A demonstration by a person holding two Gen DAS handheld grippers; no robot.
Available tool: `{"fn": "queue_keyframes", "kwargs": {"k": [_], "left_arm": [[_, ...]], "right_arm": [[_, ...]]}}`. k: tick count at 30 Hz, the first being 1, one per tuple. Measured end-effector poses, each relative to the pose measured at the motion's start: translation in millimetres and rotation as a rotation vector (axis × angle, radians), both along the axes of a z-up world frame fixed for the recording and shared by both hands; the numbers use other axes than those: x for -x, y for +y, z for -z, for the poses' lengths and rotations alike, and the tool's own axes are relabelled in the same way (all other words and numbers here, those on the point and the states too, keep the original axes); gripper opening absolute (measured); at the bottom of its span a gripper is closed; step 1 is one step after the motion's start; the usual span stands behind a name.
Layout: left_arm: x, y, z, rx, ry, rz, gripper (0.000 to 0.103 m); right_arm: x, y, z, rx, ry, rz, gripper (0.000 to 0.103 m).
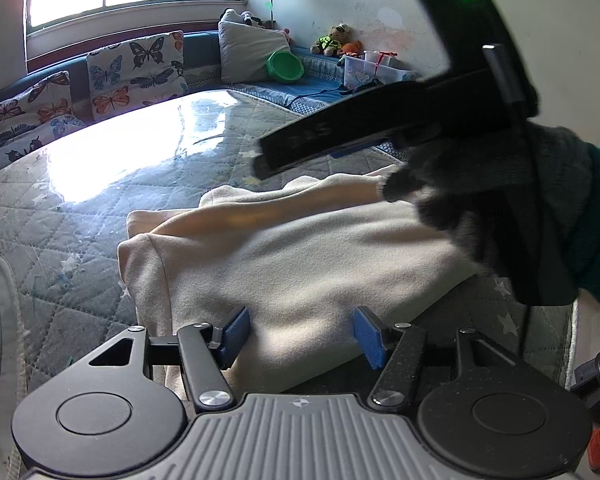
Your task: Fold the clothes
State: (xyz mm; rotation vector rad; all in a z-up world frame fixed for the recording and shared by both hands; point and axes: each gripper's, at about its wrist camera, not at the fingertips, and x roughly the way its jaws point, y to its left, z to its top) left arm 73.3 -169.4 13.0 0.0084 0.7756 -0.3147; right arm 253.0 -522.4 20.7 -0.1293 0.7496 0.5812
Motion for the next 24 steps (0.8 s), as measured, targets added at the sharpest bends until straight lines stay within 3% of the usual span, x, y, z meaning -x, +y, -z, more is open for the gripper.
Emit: {"fn": "queue_keyframes", "kwargs": {"k": [1, 4, 7, 19, 24], "left_arm": [[0, 0, 0, 0.001, 0.000, 0.000, 0.062], [0, 1, 0, 0.001, -0.001, -0.001, 0.063], [0, 1, 1, 0.001, -0.002, 0.001, 0.063], [1, 0, 3, -0.005, -0.008, 0.008, 0.065], [1, 0, 4, -0.001, -0.006, 0.009, 0.065]], "right_arm": [[0, -4, 0, -0.003, 0.014, 0.004, 0.067], [5, -12, 7, -0.014, 0.069, -0.001, 0.060], [12, -12, 16, -0.020, 0.101, -0.020, 0.058], [14, 15, 29, 0.036, 0.015, 0.020, 0.059], [11, 15, 27, 0.018, 0.026, 0.010, 0.060]]}}
